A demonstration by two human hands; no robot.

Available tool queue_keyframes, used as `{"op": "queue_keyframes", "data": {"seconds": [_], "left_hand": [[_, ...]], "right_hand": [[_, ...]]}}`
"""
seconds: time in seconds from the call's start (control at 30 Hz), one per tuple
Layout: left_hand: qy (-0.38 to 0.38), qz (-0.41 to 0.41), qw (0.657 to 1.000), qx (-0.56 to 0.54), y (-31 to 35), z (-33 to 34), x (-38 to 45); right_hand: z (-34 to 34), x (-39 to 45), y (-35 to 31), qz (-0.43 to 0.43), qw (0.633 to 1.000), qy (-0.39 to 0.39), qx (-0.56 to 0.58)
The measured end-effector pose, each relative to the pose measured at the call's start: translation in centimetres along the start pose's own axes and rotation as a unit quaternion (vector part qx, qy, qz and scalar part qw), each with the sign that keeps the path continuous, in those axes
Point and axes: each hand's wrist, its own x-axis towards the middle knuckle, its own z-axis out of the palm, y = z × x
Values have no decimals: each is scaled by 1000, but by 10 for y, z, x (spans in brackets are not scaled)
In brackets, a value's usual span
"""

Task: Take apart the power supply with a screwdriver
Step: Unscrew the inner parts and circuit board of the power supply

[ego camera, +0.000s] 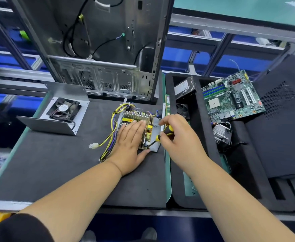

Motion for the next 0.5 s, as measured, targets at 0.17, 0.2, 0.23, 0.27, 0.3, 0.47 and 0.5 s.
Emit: {"op": "queue_keyframes", "data": {"seconds": [0.17, 0.2, 0.23, 0.27, 0.3, 0.47, 0.5], "left_hand": [[3, 1, 1000, -14, 2, -1, 3], [4, -3, 1000, -16, 2, -1, 4], [5, -5, 1000, -18, 1, -1, 4], [6, -6, 1000, -21, 0, -1, 4], [7, -4, 1000, -22, 0, -1, 4], [25, 1, 999, -21, -1, 0, 6], [27, 2, 999, -23, -1, -1, 6]], "right_hand": [[4, 6, -4, -4, 999, -14, -37], [5, 7, -5, -3, 999, -19, -43], [6, 8, -5, -3, 999, -22, -46], [6, 9, -6, -3, 999, -24, -49], [6, 10, -6, -3, 998, -25, -51], [5, 11, -9, 3, 998, -30, -52], [5, 10, -11, 5, 998, -31, -52]]}}
